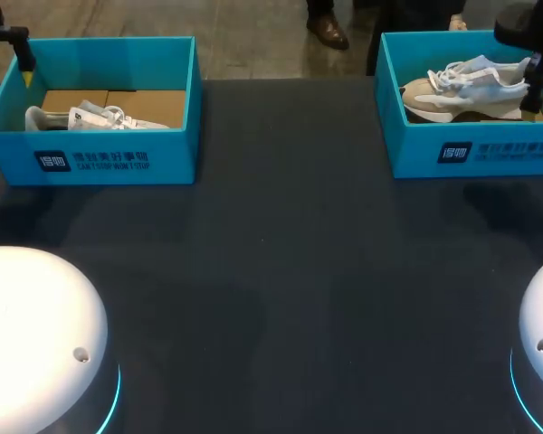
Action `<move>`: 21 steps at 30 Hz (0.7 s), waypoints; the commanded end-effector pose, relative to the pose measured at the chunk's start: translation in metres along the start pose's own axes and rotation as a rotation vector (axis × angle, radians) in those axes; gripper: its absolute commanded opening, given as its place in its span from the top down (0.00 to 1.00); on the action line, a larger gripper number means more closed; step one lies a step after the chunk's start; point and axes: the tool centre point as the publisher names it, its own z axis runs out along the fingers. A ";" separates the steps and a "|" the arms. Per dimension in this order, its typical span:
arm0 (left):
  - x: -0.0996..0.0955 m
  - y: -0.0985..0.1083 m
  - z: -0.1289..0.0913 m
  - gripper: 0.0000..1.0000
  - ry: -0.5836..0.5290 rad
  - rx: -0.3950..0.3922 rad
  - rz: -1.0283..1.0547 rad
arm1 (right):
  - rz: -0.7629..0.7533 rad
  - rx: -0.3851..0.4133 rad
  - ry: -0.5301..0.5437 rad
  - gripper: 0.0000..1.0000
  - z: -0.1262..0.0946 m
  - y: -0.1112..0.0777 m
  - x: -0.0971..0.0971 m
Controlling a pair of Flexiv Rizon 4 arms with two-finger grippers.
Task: Take the shoe out of the shoebox, open the shoe tongue, remove and reinsert the insole, then place the shoe into the shoebox
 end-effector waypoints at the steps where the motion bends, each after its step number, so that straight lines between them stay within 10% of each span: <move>1: 0.000 0.000 0.000 0.00 0.001 0.000 0.001 | 0.135 0.088 0.129 0.00 0.008 0.028 -0.034; 10: 0.000 0.000 0.000 0.00 0.001 0.000 0.001 | 0.421 -0.004 0.240 0.00 0.018 0.052 -0.079; 21: 0.000 0.000 0.000 0.00 0.001 0.000 0.001 | 0.421 -0.004 0.240 0.00 0.018 0.052 -0.079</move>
